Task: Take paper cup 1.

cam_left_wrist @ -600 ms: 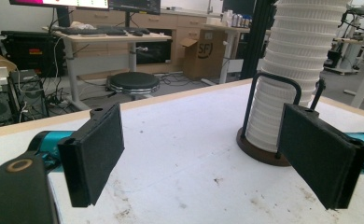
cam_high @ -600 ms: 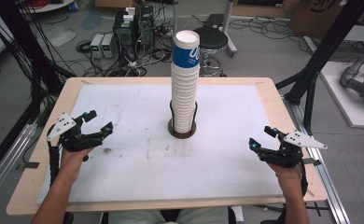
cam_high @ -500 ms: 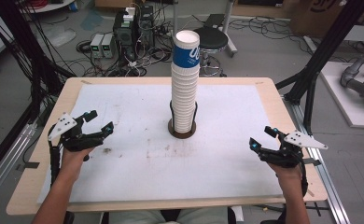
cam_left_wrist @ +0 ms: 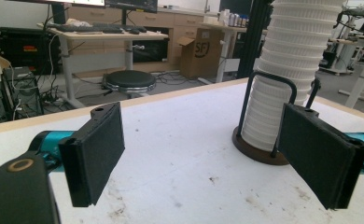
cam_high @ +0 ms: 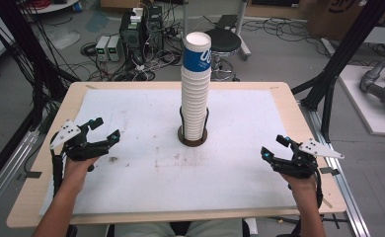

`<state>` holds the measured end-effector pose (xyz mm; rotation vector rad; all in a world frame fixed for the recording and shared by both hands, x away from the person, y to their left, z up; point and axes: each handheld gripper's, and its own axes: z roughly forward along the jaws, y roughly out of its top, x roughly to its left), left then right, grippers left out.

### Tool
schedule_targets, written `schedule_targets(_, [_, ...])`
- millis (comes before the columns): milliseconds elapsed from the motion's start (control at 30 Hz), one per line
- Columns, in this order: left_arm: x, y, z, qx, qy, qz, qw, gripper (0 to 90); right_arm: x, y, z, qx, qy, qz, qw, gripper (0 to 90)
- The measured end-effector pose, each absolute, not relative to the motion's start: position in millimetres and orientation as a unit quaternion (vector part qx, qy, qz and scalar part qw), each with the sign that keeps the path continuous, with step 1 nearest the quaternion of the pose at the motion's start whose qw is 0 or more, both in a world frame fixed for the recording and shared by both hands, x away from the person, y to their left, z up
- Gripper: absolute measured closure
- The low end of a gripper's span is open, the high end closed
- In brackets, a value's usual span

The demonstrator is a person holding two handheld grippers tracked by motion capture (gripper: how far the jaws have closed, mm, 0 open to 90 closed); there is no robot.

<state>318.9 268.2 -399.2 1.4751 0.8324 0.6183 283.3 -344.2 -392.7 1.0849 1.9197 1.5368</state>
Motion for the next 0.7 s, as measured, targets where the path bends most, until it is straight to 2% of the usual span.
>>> schedule_targets(267, [323,266,-403,0.644,0.366,0.253,0.623,15.0,284,-341,-383,0.392,0.700,0.558,0.214,19.1])
schedule_targets(333, [323,265,-404,0.650,0.368,0.240,0.620,15.0,286,-335,-374,0.384,0.701,0.561,0.215,19.1])
schedule_targets(567, [320,264,-399,0.633,0.378,0.246,0.629,14.8,292,-319,-351,0.357,0.705,0.576,0.209,19.1])
schedule_targets(700, [320,262,-400,0.643,0.379,0.246,0.619,14.8,304,-306,-332,0.344,0.708,0.582,0.202,19.1])
